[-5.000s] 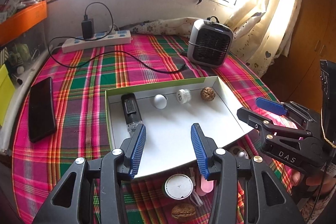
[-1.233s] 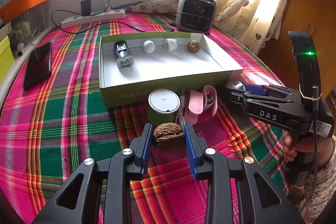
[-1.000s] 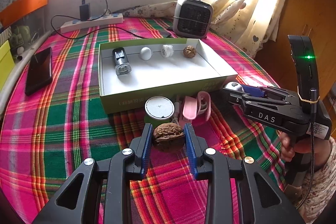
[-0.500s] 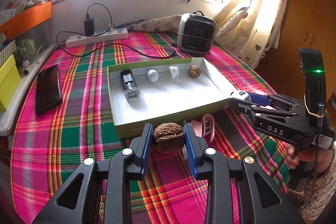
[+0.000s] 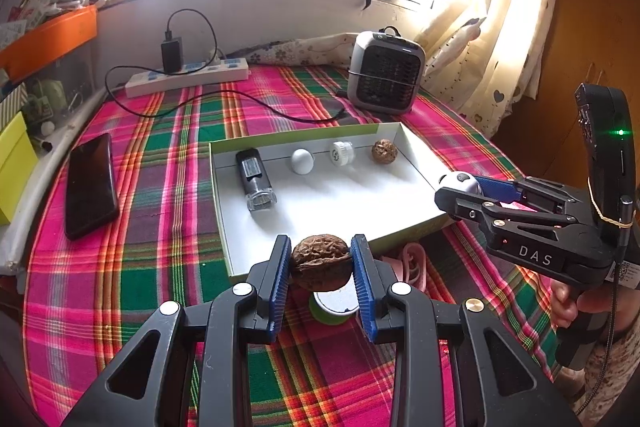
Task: Organize objects
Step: 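Carry the walnut with the left tool while the right tool carries the toy into the box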
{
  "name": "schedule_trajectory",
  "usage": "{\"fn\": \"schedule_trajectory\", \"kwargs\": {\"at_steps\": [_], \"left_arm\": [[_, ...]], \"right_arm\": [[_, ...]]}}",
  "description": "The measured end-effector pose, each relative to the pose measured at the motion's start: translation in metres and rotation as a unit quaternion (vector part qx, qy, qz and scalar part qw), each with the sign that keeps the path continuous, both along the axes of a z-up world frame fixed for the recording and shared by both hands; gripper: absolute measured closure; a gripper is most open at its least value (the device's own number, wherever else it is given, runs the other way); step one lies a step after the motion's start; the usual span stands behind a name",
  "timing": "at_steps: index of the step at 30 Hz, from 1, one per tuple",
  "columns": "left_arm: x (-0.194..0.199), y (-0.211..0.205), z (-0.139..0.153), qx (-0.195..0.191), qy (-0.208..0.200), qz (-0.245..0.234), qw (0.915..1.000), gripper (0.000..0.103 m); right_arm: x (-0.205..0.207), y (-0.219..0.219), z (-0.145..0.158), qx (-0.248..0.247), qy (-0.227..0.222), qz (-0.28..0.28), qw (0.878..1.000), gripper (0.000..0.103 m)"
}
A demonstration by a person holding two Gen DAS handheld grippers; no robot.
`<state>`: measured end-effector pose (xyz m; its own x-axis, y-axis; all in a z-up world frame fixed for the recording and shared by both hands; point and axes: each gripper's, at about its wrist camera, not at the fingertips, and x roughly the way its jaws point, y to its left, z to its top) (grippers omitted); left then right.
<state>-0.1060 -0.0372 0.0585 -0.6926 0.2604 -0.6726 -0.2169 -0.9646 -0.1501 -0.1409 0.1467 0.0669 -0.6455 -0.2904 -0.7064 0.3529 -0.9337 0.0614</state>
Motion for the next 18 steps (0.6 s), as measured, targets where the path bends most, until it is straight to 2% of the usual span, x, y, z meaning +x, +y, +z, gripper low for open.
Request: {"fn": "schedule_trajectory", "kwargs": {"at_steps": [18], "left_arm": [[-0.043,-0.006,-0.016,-0.008,-0.015,0.008,0.9998,0.075]], "right_arm": [[-0.054,-0.038,-0.002,-0.003,-0.024,0.056,0.998,0.061]]}}
